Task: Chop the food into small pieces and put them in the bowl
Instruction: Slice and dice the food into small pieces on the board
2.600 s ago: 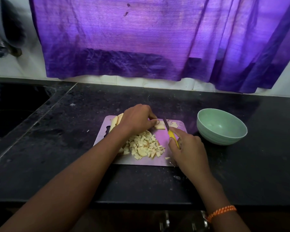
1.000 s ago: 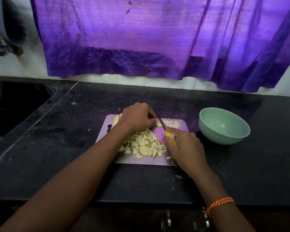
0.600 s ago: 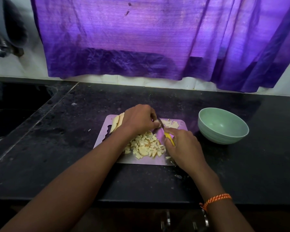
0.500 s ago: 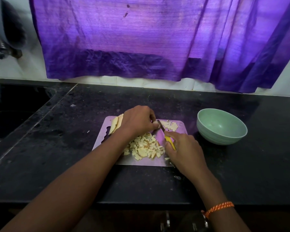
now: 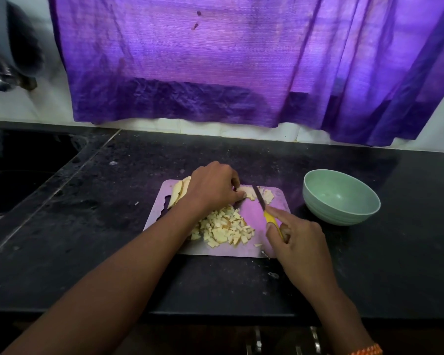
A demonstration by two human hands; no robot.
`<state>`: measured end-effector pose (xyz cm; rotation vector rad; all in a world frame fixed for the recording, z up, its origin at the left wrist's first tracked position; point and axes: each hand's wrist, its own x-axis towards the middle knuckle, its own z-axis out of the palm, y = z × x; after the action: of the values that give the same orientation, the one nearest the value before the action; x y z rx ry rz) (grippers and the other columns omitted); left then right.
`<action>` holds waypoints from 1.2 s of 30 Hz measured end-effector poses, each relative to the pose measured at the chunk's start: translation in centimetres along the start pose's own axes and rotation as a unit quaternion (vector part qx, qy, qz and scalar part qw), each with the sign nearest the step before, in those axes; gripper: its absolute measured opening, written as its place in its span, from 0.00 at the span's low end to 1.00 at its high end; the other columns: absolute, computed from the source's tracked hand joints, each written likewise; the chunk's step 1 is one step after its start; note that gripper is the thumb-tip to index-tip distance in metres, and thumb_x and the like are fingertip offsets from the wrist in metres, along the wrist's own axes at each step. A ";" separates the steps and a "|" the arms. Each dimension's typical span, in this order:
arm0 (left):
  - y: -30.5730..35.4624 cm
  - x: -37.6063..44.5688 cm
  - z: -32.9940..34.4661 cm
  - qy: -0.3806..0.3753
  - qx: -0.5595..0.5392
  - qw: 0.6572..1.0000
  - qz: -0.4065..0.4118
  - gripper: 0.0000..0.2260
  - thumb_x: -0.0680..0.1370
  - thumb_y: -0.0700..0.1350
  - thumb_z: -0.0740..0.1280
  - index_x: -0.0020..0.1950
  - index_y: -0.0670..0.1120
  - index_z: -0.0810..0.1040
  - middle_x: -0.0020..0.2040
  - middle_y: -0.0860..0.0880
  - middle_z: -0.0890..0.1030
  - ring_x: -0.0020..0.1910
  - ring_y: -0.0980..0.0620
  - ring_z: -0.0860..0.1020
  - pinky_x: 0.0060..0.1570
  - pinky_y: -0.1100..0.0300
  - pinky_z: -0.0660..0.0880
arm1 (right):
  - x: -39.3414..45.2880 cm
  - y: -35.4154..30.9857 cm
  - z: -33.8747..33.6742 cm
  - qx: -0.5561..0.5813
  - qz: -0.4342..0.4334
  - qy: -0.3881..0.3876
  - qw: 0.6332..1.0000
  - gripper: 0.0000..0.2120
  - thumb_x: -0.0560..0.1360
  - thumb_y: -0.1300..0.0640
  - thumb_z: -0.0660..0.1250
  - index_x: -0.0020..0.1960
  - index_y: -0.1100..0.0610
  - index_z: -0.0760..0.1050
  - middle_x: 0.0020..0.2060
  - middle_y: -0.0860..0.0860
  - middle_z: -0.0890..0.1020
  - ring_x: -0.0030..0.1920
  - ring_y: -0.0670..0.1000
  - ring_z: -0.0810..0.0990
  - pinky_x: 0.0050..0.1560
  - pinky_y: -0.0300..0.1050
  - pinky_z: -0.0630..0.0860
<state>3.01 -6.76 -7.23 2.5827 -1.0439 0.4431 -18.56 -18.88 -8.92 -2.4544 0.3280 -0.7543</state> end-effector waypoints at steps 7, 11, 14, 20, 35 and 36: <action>-0.9 0.0 -0.4 0.015 -0.020 0.999 -0.046 0.06 0.81 0.53 0.73 0.51 0.56 0.89 0.42 0.57 0.86 0.42 0.55 0.82 0.43 0.54 0.82 | 3.6 -0.9 0.9 -0.079 -0.031 -0.065 0.994 0.21 0.81 0.48 0.64 0.73 0.42 0.74 0.28 0.46 0.70 0.35 0.52 0.74 0.37 0.48 0.72; -1.1 -0.1 -0.3 0.012 -0.025 0.999 -0.046 0.05 0.81 0.50 0.73 0.51 0.55 0.89 0.43 0.56 0.86 0.42 0.55 0.82 0.42 0.55 0.81 | 3.8 -0.6 1.3 -0.097 -0.038 -0.071 0.992 0.20 0.82 0.47 0.63 0.73 0.41 0.74 0.41 0.51 0.84 0.41 0.53 0.81 0.41 0.48 0.76; -1.0 -0.1 -0.1 0.008 -0.034 0.999 -0.035 0.05 0.81 0.50 0.73 0.52 0.55 0.89 0.44 0.56 0.87 0.42 0.56 0.81 0.42 0.54 0.82 | 3.6 -0.5 1.4 -0.107 -0.042 -0.070 0.991 0.20 0.82 0.46 0.63 0.73 0.42 0.75 0.47 0.52 0.85 0.43 0.52 0.80 0.42 0.48 0.76; -0.5 -0.1 0.0 -0.022 -0.050 0.998 -0.006 0.10 0.76 0.60 0.74 0.49 0.56 0.86 0.42 0.58 0.84 0.45 0.57 0.80 0.40 0.56 0.80 | 4.4 -0.1 2.0 -0.119 -0.041 -0.096 0.987 0.19 0.81 0.44 0.63 0.71 0.41 0.74 0.50 0.51 0.85 0.49 0.54 0.82 0.45 0.51 0.80; -0.1 -0.2 -0.4 -0.031 -0.043 0.999 -0.004 0.13 0.76 0.64 0.75 0.48 0.56 0.85 0.42 0.58 0.83 0.42 0.59 0.80 0.38 0.60 0.77 | -0.5 1.0 -1.3 -0.031 -0.036 -0.071 0.996 0.18 0.79 0.48 0.68 0.69 0.41 0.78 0.27 0.39 0.72 0.30 0.43 0.71 0.31 0.39 0.66; -0.2 -0.2 -0.6 -0.036 -0.044 0.998 -0.001 0.13 0.76 0.64 0.75 0.49 0.56 0.85 0.42 0.59 0.83 0.42 0.59 0.80 0.37 0.60 0.76 | -0.5 1.3 -1.5 -0.025 -0.038 -0.059 0.997 0.18 0.79 0.48 0.68 0.69 0.41 0.79 0.28 0.38 0.74 0.30 0.44 0.73 0.32 0.41 0.68</action>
<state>2.92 -6.32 -6.83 2.5389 -1.0595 0.2987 -19.90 -20.38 -8.80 -2.5590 0.2118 -0.6350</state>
